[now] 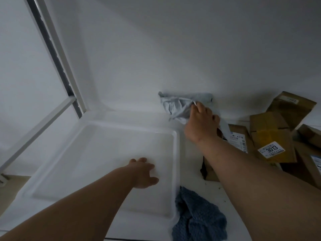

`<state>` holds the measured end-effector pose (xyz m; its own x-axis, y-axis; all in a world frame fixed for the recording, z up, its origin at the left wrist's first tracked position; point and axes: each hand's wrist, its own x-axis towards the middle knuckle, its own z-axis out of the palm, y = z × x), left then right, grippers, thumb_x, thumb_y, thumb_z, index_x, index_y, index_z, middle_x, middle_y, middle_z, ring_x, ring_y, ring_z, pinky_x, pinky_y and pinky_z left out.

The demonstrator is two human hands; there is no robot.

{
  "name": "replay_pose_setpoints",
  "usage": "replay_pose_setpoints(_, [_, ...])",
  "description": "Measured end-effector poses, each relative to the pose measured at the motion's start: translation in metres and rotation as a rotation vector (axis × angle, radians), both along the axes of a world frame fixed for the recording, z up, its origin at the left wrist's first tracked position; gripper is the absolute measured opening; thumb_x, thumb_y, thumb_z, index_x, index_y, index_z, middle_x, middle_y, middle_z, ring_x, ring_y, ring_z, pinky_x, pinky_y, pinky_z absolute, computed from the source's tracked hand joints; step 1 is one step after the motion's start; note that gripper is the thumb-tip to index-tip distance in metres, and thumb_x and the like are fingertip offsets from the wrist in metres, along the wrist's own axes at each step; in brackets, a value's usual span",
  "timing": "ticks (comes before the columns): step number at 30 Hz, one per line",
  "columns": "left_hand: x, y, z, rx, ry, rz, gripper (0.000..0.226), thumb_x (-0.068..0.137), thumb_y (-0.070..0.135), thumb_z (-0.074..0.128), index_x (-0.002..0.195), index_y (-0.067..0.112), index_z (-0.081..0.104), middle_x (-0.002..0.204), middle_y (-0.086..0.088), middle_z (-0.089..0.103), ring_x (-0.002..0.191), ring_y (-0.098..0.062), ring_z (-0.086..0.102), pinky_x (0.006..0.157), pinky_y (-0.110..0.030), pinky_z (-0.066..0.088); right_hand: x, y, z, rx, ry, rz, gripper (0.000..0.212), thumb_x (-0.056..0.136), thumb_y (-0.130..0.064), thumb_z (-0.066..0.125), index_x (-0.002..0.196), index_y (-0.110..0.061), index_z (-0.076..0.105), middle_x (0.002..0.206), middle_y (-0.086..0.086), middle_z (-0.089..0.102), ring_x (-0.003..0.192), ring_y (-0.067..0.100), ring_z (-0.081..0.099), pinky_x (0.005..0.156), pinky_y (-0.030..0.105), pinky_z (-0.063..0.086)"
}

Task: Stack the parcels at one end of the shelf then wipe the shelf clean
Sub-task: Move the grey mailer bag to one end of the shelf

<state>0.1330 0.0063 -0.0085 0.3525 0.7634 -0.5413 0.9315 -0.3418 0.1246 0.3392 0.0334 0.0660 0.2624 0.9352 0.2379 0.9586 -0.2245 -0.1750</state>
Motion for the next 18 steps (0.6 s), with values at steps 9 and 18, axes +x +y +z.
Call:
replay_pose_setpoints(9, [-0.025,0.028,0.034,-0.304,-1.311,1.171,0.077,0.091,0.072,0.016,0.125,0.017,0.057,0.121,-0.008,0.061,0.111,-0.028,0.055,0.100,-0.055,0.034,-0.068,-0.015,0.029,-0.016,0.226,0.571,0.034,0.088,-0.024,0.051,0.055,-0.018,0.046,0.063,0.000,0.052,0.067,0.024,0.051,0.063,0.026,0.034])
replay_pose_setpoints(18, [-0.093,0.020,0.023,-0.289,-1.223,1.307,0.089,0.066,0.079,0.057,0.122,0.009,0.058,0.116,-0.014,0.062,0.104,-0.032,0.059,0.085,-0.042,0.050,-0.058,-0.007,-0.026,-0.234,0.493,0.221,0.014,0.086,-0.024,0.055,0.074,-0.017,0.053,0.094,0.013,0.067,0.088,0.029,0.065,0.075,0.035,0.049])
